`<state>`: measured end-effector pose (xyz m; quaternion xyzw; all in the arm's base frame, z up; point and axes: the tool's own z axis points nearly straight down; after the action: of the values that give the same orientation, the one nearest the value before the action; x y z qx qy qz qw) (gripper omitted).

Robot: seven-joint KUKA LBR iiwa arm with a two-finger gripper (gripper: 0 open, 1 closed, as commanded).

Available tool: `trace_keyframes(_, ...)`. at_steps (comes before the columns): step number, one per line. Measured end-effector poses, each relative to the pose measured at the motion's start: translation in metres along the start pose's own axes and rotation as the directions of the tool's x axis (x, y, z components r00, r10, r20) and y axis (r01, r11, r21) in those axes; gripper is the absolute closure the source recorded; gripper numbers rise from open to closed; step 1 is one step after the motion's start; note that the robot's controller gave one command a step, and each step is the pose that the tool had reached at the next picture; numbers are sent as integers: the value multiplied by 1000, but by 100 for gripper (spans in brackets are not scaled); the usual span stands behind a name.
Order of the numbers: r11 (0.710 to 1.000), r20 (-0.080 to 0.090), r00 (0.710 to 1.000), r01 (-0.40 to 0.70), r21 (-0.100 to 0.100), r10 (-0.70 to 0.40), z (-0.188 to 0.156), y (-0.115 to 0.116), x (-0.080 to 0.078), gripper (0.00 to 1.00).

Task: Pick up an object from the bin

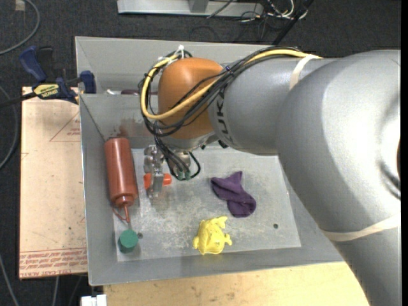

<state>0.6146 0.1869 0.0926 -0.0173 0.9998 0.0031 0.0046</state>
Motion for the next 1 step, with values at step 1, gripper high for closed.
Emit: trace_keyframes(1, 1000, 7, 1000, 0, -2, 0, -15, 1, -2, 100)
